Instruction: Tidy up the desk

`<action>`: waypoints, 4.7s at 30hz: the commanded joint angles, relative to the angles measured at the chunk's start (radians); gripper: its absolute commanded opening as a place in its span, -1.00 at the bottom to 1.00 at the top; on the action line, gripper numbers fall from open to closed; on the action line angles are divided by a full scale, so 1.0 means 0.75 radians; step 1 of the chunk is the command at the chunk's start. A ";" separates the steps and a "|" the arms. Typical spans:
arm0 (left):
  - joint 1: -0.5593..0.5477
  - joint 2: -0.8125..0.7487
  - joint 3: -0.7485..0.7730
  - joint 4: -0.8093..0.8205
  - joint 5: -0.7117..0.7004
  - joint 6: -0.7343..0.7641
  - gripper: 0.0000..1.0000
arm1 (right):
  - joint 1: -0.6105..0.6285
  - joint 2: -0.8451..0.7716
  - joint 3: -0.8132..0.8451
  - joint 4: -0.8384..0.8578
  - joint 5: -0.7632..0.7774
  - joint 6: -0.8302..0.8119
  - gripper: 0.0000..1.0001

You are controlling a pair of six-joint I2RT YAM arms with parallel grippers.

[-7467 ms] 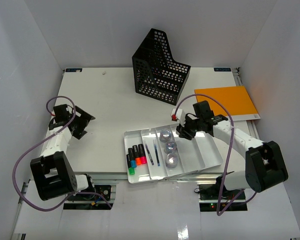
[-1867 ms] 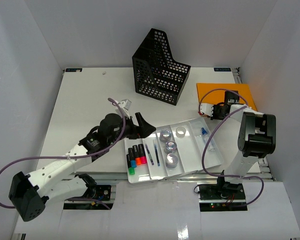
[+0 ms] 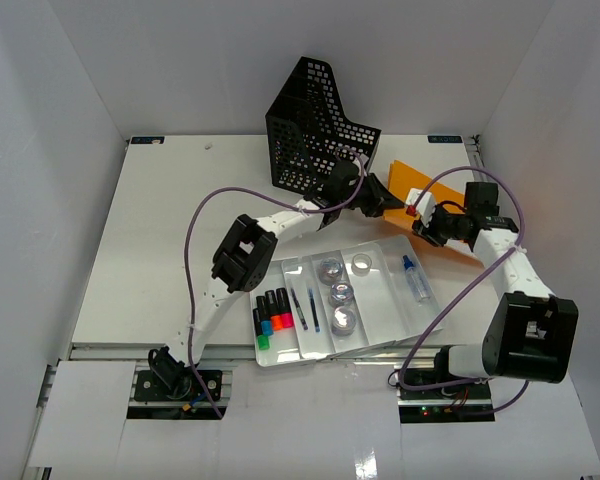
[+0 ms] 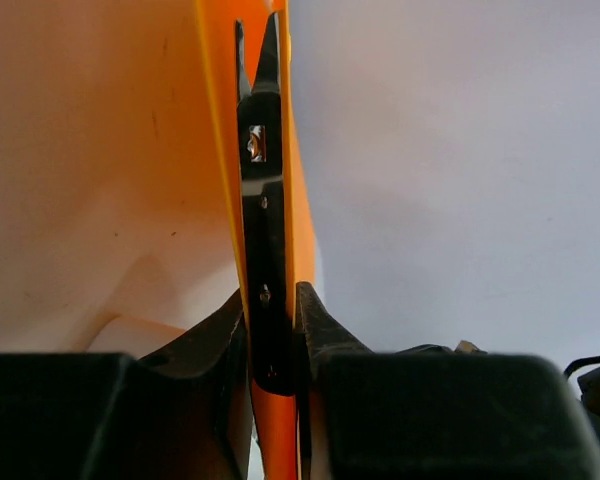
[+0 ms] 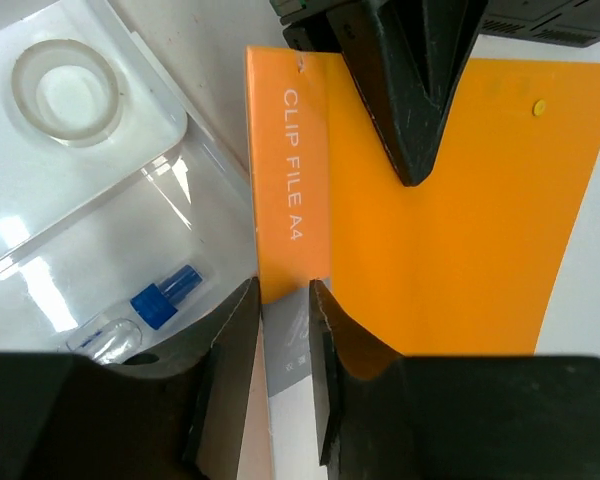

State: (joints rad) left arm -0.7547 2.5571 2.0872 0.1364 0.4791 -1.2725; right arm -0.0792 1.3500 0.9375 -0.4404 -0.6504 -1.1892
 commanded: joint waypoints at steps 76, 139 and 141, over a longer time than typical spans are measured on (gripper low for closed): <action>0.478 -0.820 0.283 -0.367 -0.004 0.185 -0.26 | 0.326 0.470 1.238 0.692 -0.224 1.295 -0.84; 0.669 -2.238 -0.993 -1.003 -0.461 0.994 0.72 | 0.244 0.770 1.219 1.245 -0.550 1.862 -0.84; 0.670 -2.295 -1.038 -1.028 -0.490 0.992 0.73 | 0.237 0.801 1.237 1.349 -0.566 1.956 -0.85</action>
State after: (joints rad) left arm -0.2569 0.9422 1.3497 -0.5841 0.1964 -0.5655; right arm 0.1131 1.9437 1.7751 0.3614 -1.0165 0.1367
